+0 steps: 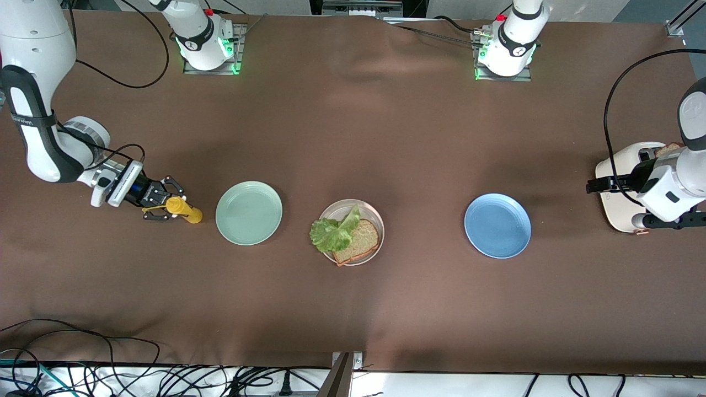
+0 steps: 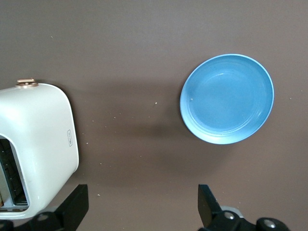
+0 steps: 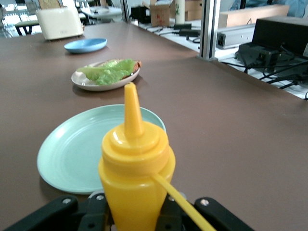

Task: Make sandwich on beige plate with both arms
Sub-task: 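Grasp the yellow squeeze bottle with the right gripper and lift it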

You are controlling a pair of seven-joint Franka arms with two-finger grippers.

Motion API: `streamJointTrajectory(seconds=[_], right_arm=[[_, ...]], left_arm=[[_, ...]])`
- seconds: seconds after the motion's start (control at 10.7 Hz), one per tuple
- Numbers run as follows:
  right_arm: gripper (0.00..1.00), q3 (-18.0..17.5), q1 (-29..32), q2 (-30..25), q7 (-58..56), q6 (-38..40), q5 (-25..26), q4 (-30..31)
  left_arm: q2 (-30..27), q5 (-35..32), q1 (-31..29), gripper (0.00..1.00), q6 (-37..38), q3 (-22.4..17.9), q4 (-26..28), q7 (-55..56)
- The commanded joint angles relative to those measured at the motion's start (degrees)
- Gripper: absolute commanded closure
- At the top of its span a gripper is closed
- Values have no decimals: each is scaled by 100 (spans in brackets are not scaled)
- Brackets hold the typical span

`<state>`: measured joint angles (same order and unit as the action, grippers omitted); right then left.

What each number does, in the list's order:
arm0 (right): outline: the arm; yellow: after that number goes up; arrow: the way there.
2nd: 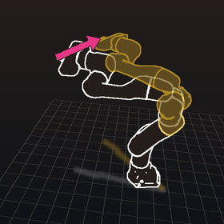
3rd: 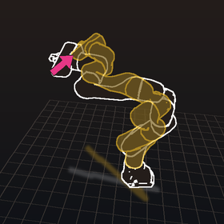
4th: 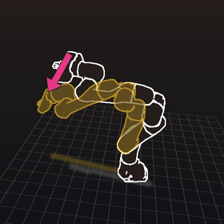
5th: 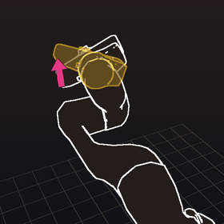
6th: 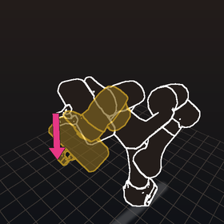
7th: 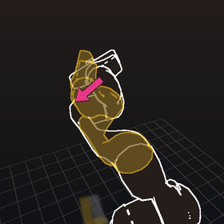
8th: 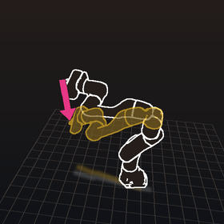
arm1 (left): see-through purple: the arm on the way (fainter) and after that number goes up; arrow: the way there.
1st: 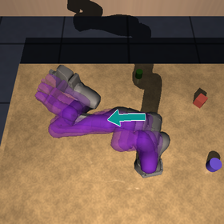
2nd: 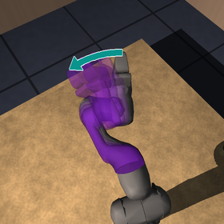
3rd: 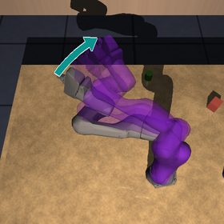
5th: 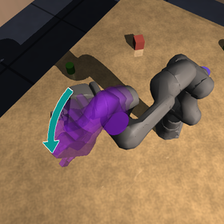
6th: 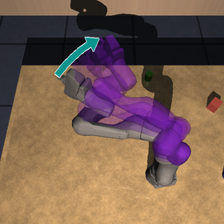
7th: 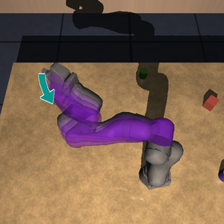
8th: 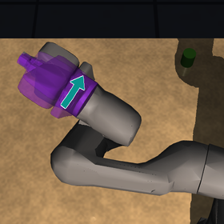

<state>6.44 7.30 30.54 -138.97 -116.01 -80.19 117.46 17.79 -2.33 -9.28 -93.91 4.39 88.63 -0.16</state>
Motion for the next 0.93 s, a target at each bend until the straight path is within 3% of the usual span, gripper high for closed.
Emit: streamJointTrajectory(seconds=[0.0, 0.37, 0.56, 0.84], right_arm=[[100, -370, 44, -268, 1243, -684, 852, -328], [100, -897, -79, -321, 4265, -1117, 2969, -1083], [100, -1231, -184, -321, 5908, -1256, 4119, -1469], [100, -1593, -491, -269, 7933, -1354, 5756, -1892]], left_arm=[[-82, -39, -65, 0, 48, 35, -136, -27], [-486, -57, 14, 0, 75, 324, -101, 51], [-802, -92, 5, 0, 75, 596, 119, 95], [-1066, -57, -4, 0, 40, 659, 470, 412]])
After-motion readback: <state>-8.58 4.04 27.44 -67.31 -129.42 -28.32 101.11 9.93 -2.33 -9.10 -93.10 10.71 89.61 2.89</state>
